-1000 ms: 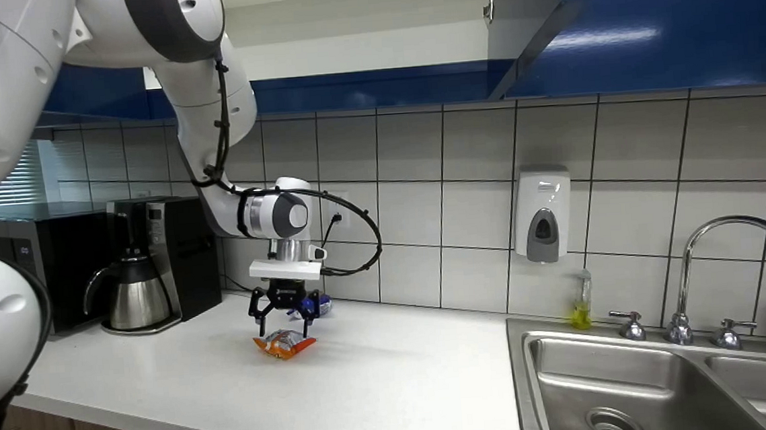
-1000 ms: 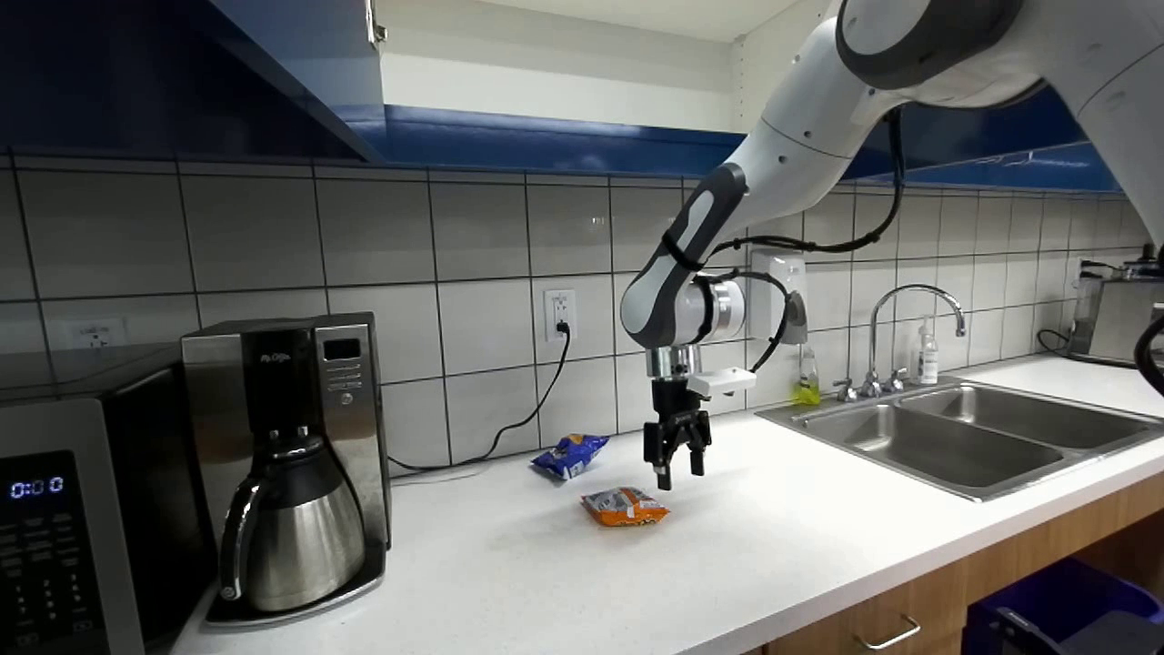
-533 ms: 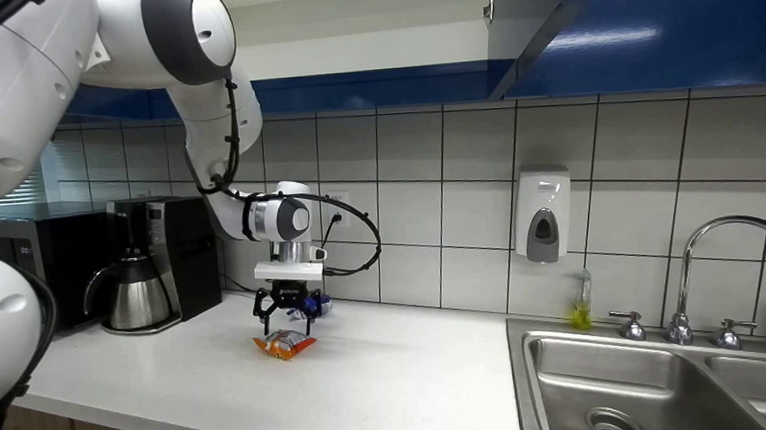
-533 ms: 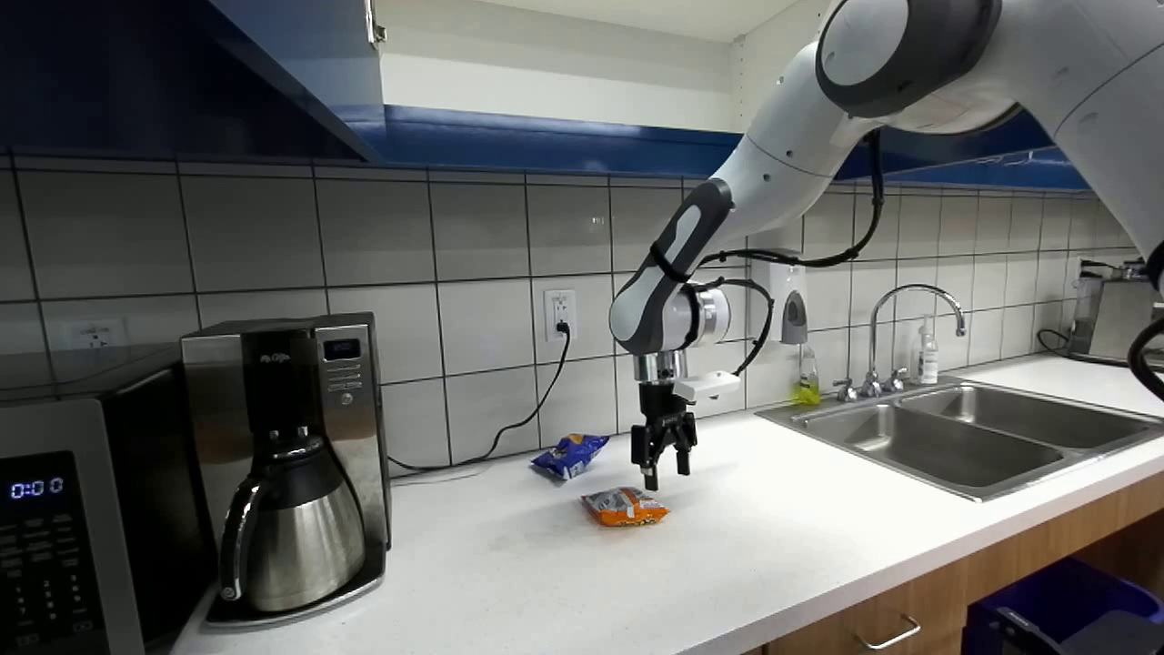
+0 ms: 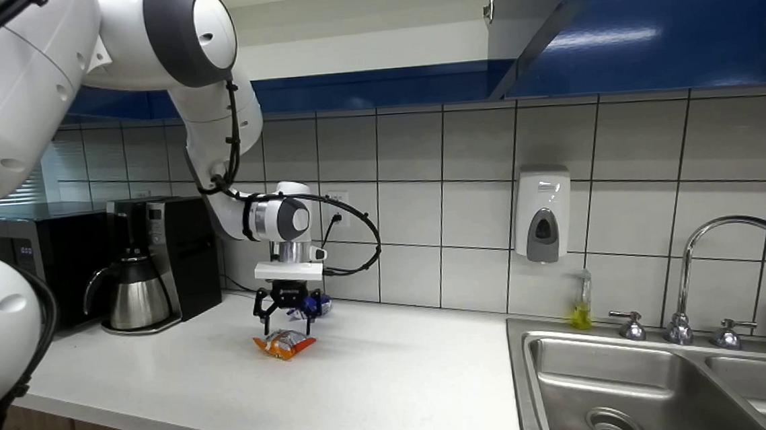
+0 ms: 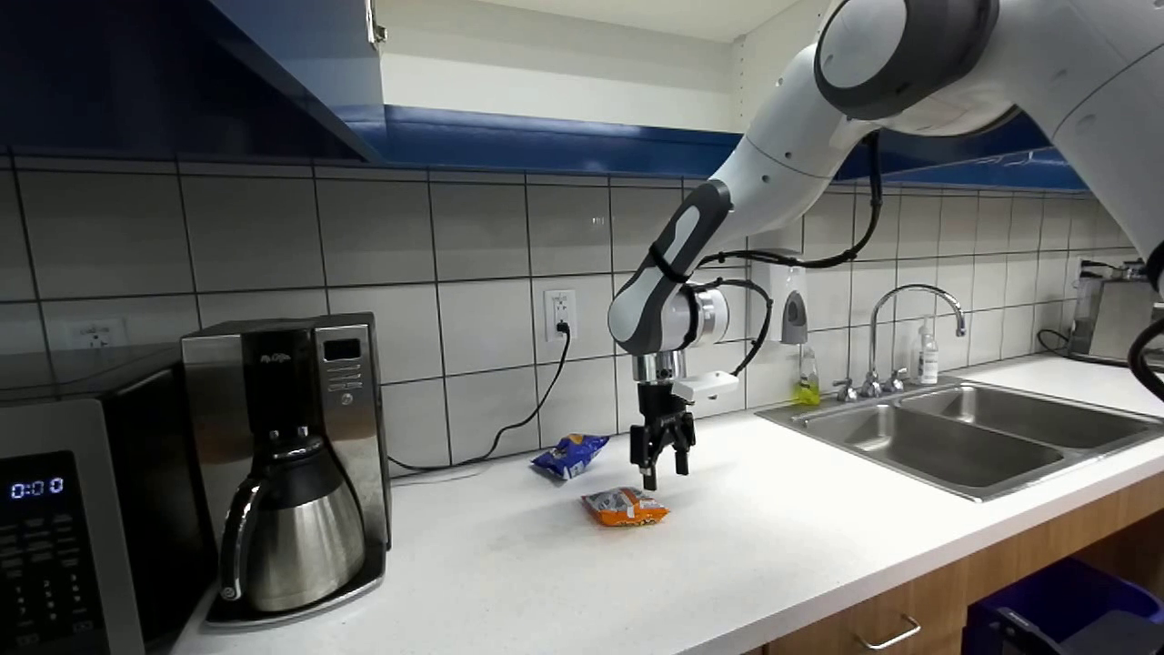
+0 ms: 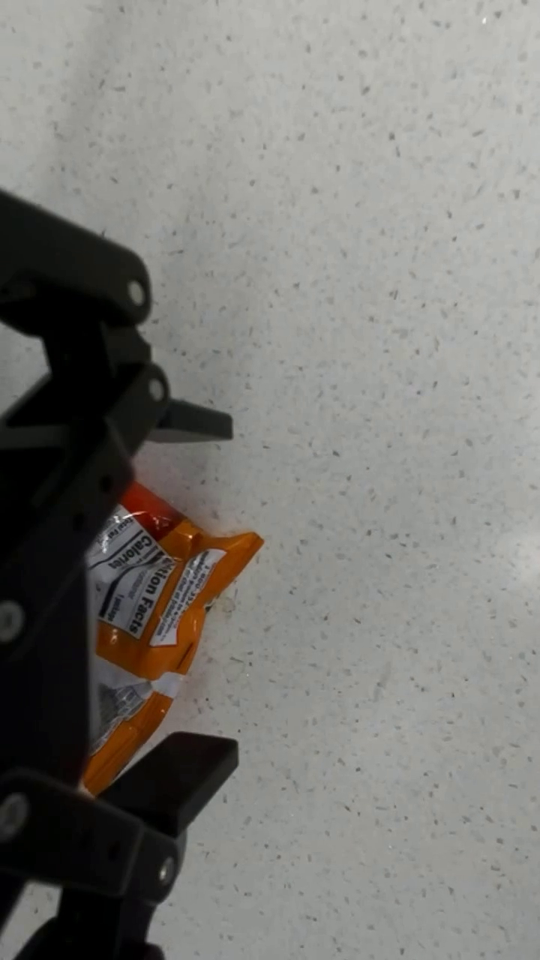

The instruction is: Move the orange snack packet to the open cabinet

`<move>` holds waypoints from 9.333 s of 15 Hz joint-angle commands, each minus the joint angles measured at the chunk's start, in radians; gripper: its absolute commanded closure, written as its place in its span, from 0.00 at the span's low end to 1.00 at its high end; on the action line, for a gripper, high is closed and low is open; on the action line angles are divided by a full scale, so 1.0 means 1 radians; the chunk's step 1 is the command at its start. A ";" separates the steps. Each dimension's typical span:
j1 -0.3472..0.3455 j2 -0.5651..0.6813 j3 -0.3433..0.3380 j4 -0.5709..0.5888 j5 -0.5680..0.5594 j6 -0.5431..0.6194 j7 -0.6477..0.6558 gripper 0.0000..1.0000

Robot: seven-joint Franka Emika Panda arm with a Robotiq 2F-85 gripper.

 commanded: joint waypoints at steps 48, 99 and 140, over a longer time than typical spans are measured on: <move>0.008 0.199 0.031 0.270 -0.064 -0.023 0.099 1.00; 0.115 -0.677 0.074 -0.610 0.037 -0.046 0.560 1.00; 0.113 -0.803 0.122 -0.078 -0.060 -0.592 0.519 1.00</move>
